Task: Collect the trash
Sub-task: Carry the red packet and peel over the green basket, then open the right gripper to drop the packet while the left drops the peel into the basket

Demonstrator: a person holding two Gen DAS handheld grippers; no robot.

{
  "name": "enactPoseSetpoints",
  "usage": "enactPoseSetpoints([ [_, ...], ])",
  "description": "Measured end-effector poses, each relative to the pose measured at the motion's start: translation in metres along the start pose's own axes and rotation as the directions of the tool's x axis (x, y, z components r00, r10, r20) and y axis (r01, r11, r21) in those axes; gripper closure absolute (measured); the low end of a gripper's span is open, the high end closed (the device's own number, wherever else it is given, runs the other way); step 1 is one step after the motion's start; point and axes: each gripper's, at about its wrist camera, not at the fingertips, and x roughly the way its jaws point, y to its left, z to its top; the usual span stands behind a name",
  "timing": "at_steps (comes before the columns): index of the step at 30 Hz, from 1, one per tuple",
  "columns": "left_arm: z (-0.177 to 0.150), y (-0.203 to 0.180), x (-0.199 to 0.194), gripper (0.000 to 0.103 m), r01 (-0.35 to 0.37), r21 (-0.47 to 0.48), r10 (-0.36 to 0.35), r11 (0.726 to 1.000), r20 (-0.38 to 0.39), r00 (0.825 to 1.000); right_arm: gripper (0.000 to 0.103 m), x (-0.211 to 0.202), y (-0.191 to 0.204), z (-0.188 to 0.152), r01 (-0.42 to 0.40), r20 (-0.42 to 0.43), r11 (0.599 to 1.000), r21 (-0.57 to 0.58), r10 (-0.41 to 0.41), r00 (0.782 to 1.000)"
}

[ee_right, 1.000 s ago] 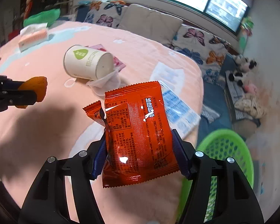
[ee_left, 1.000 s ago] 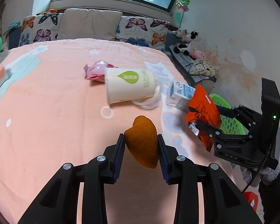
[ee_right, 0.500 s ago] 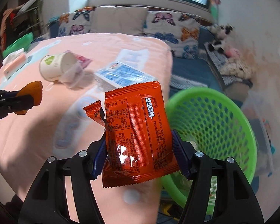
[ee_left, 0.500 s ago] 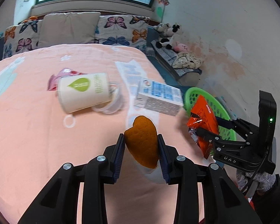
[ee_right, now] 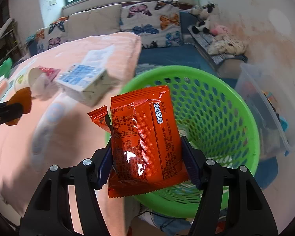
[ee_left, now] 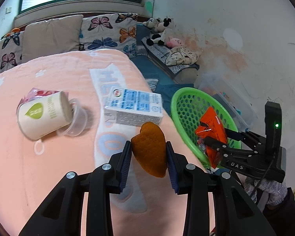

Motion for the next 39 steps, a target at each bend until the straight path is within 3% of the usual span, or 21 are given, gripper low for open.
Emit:
enactPoseSetpoints([
  [7,0.011,-0.023,0.012,0.069,0.01,0.048,-0.01,0.999,-0.01,1.0,0.036,0.006,-0.03,-0.006,0.02,-0.018,0.996,0.084,-0.019,1.0],
  [19,0.024,-0.056,0.036,0.069,0.047,0.109,-0.042,0.993,-0.044,0.998,0.02,-0.001,-0.058,-0.009,0.046,0.006,0.987,0.152,-0.048,0.999],
  [39,0.027,-0.103,0.081,0.069,0.107,0.17,-0.088,0.98,-0.12,0.989,0.019,-0.034,-0.08,-0.027,0.048,0.067,0.976,0.212,-0.063,0.996],
])
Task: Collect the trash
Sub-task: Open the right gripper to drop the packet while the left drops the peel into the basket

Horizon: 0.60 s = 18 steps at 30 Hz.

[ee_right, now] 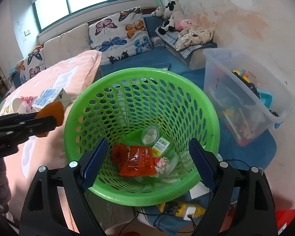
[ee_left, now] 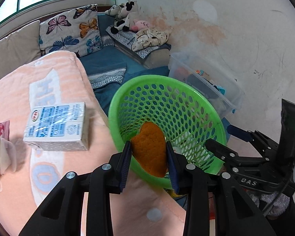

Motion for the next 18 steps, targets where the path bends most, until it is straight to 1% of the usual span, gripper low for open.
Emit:
enactPoseSetpoints([
  [7,0.001,-0.0079,0.0105,0.069,0.006,0.014,-0.005,1.0,-0.015,1.0,0.019,-0.001,-0.0064,-0.0044,-0.001,-0.003,1.0,0.018,0.001,1.0],
  [9,0.0014,-0.0076,0.0116,0.065,0.014,0.015,-0.014,1.0,-0.017,1.0,0.019,-0.0019,-0.0074,-0.0052,-0.001,-0.001,1.0,0.022,0.001,1.0],
  [12,0.0005,-0.0075,0.0112,0.064,0.028,0.014,-0.028,1.0,-0.016,0.999,0.019,-0.0031,-0.0072,-0.0062,-0.001,0.0,1.0,0.025,0.001,1.0],
  [15,-0.0005,-0.0085,0.0094,0.063,0.033,0.017,-0.033,0.999,-0.012,0.999,0.019,-0.0041,-0.0075,-0.0071,-0.004,0.001,1.0,0.029,0.004,1.0],
  [18,-0.001,-0.0093,0.0047,0.059,0.031,0.022,-0.031,0.999,0.002,1.0,0.019,-0.0052,-0.0061,-0.0086,-0.008,0.002,1.0,0.03,0.007,1.0],
])
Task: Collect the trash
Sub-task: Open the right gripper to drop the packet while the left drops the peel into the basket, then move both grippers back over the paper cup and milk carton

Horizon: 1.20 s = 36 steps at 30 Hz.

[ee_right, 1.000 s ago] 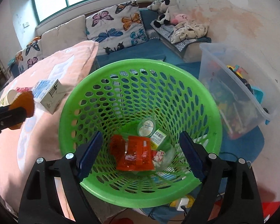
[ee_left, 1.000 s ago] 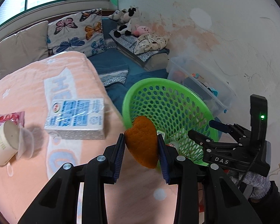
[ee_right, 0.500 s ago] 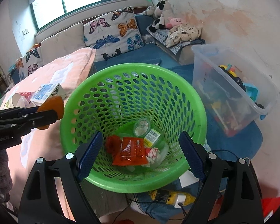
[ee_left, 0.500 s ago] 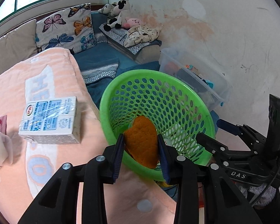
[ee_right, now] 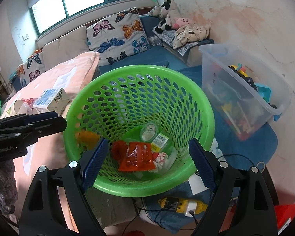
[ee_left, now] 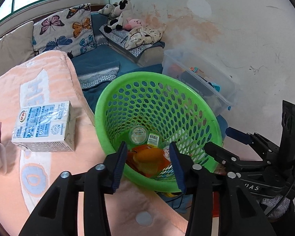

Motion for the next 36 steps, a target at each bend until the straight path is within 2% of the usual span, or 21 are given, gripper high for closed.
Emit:
enactPoseSetpoints([
  [11,-0.012,0.012,-0.026,0.058,-0.023,-0.016,0.023,1.0,0.037,0.999,0.019,-0.01,0.018,0.0,-0.03,0.014,0.999,-0.022,0.03,0.999],
  [21,-0.036,0.073,-0.069,0.058,-0.115,-0.128,0.126,0.985,0.08,0.989,0.018,-0.011,0.05,0.004,-0.071,0.019,0.995,-0.072,0.073,0.997],
  [29,-0.056,0.135,-0.113,0.058,-0.204,-0.247,0.24,0.947,0.124,0.963,0.017,-0.008,0.084,0.009,-0.109,0.017,0.986,-0.123,0.111,0.994],
  [36,-0.076,0.19,-0.15,0.058,-0.272,-0.35,0.337,0.897,0.141,0.931,0.017,-0.003,0.116,0.016,-0.142,0.008,0.974,-0.176,0.146,0.989],
])
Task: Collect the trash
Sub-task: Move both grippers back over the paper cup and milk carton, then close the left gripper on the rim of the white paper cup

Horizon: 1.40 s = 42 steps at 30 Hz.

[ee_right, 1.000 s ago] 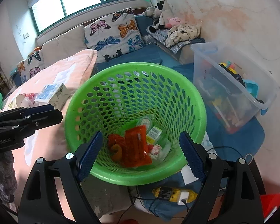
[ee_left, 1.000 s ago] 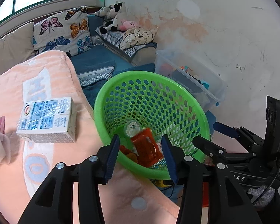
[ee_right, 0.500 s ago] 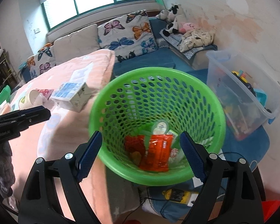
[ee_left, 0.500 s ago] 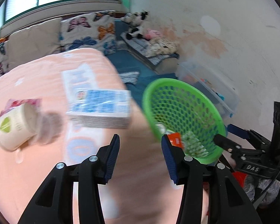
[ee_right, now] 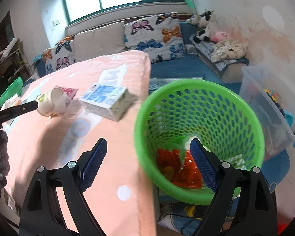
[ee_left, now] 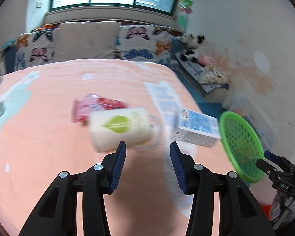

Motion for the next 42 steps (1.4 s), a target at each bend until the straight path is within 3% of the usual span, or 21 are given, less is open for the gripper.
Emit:
enactPoseSetpoints([
  [5,0.006,0.033,0.002,0.058,-0.033,-0.039,0.033,0.999,0.001,0.999,0.017,0.006,0.022,0.006,-0.022,-0.002,0.999,-0.035,0.022,1.0],
  [10,0.012,0.053,0.014,0.058,-0.01,-0.055,0.009,0.998,-0.022,1.0,0.017,0.014,0.038,0.011,-0.037,-0.005,0.997,-0.066,0.036,0.999],
  [18,0.016,0.071,0.037,0.058,0.11,-0.087,-0.114,0.99,-0.044,0.992,0.017,0.025,0.056,0.017,-0.048,-0.017,0.995,-0.092,0.046,0.999],
  [26,0.017,0.067,0.044,0.059,0.213,-0.059,-0.215,0.975,-0.033,0.976,0.017,0.036,0.069,0.021,-0.058,-0.03,0.992,-0.113,0.055,0.998],
  [32,0.012,0.063,0.039,0.083,0.269,-0.062,-0.27,0.961,-0.022,0.963,0.017,0.04,0.08,0.023,-0.07,-0.034,0.989,-0.133,0.066,0.997],
  [37,0.009,0.059,0.026,0.099,0.265,-0.066,-0.266,0.962,0.0,0.964,0.017,0.041,0.093,0.025,-0.094,-0.033,0.983,-0.16,0.09,0.995],
  [42,0.007,0.056,0.006,0.1,0.249,-0.052,-0.248,0.967,0.033,0.968,0.017,0.049,0.113,0.028,-0.127,-0.04,0.971,-0.203,0.122,0.992],
])
